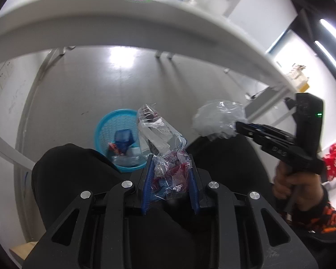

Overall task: Collect trash
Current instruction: 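Carry both clear plastic bags down over the blue wastebasket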

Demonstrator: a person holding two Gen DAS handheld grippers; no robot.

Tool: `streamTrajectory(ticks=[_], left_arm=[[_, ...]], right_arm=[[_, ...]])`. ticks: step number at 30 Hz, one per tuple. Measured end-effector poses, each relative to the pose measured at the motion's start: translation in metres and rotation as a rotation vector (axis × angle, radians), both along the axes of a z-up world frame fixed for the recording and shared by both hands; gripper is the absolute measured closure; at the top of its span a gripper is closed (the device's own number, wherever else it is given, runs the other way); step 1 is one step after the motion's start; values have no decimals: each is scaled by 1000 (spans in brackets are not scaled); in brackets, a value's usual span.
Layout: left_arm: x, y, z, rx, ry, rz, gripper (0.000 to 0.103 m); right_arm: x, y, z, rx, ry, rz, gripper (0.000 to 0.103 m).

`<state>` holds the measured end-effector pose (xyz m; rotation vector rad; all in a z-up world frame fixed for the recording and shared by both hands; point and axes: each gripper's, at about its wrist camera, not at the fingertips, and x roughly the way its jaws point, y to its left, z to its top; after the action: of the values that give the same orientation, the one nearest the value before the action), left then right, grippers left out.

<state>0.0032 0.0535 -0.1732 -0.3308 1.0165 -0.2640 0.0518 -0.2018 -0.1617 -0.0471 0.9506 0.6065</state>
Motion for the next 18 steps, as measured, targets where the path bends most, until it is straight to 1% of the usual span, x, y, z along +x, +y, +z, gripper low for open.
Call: streamTrajectory(ticks=[2,5,7,10,12,14,18], left_arm=[[13,0,-13,30,22,11,76],[33,0,-33,49,61,35,76],[45,-1,-44,82,89,47,76],[65,-3,-62,102,132,43,76],[77,-4,-73,133,156,38,76],[85,-5,-81,137,175,31,76],[101,-2,-92,132,200,30,76]], right_arm=[[8,1,-10,-21,12,-5,87],[22,4,-27,-45,46,-19,87],[30,6,-38,-57,73,-29,87],[40,11,-54,-67,120,-36,87],[46,15,-62,-92,129,-34,87],[53,20,-72,-99,142,-30,87],[68,22,-90,-99,202,-42,87]])
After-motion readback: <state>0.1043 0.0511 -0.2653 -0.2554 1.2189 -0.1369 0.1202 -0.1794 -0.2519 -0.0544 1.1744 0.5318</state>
